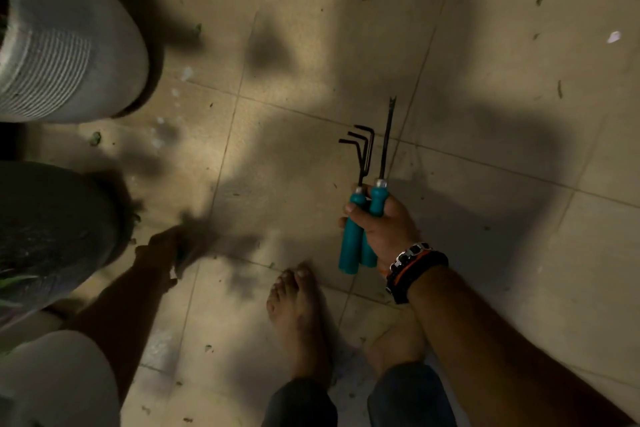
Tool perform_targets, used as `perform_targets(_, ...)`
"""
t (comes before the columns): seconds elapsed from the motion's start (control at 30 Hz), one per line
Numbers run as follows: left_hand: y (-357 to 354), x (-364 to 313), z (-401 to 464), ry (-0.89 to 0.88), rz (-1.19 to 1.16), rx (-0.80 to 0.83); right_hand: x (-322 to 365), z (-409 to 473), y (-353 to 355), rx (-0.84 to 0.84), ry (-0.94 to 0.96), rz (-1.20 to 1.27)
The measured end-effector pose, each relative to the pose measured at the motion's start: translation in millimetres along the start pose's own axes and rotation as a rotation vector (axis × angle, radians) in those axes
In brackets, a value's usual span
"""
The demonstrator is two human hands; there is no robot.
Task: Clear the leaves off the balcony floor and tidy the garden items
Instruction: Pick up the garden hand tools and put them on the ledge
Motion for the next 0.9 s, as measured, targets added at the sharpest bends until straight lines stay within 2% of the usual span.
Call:
perform_targets(0.03, 5, 5, 15, 0.075, -0.093, -0.008, 0, -1, 0, 0.004, 0.005, -0.012)
perform_targets(0.07, 0, 9, 21, 0.074, -0.132, -0.03, -1, -2, 1, 0.007, 0.008, -0.02)
perform_targets(0.1, 4, 8, 26, 0.105, -0.109, -0.022, -1, -3, 2, 0.009, 0.009, -0.024)
perform_targets(0.13, 4, 9, 26, 0.073, -0.07, -0.04, -1, -3, 2, 0.006, 0.008, -0.024)
perform_targets(0.17, 8, 7, 24, 0.084, -0.065, 0.024, 1, -3, 3, 0.001, 0.006, -0.024)
perform_targets(0.27, 9, 12, 19, 0.02, -0.05, -0.027, 5, -4, 3, -0.014, 0.008, -0.023)
perform_targets(0.3, 12, 13, 19, 0.061, -0.143, 0.025, 6, -4, 3, -0.02, 0.008, -0.026)
perform_targets(0.4, 13, 9, 8, 0.01, -0.207, -0.082, 11, -8, 2, -0.028, 0.004, -0.043)
perform_targets(0.47, 21, 6, 18, 0.084, -0.391, -0.147, 16, -13, 1, -0.029, 0.003, -0.058)
perform_targets(0.53, 31, 2, 17, 0.164, -0.499, -0.049, 23, -22, 2, -0.034, -0.001, -0.075)
perform_targets(0.57, 34, 3, 14, 0.248, -0.582, 0.05, 27, -26, 2, -0.038, 0.0, -0.085)
perform_targets(0.63, 24, 8, 16, 0.316, -0.556, -0.014, 39, -37, 3, -0.055, -0.004, -0.104)
perform_targets(0.73, 90, -26, 35, 0.496, -0.81, 0.051, 61, -55, 2, -0.084, -0.009, -0.098)
perform_targets(0.77, 129, -52, 33, 0.544, -1.004, 0.143, 70, -64, 2, -0.09, -0.008, -0.094)
perform_targets(0.8, 156, -71, 17, 0.39, -0.907, 0.123, 79, -74, 1, -0.096, -0.016, -0.09)
perform_targets(0.83, 189, -89, 4, 0.311, -0.924, 0.125, 89, -86, -1, -0.098, -0.023, -0.089)
perform_targets(0.9, 240, -116, -17, 0.335, -1.021, 0.264, 103, -110, -4, -0.116, -0.048, -0.095)
Point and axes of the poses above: each hand's wrist, its own z-axis towards the middle knuckle, its own y-axis out of the back of the hand, x = y × z, the point moved 1 cm from there along z, towards the middle knuckle, and after that the axes turned 6 degrees about z, right-handed, at the moved point
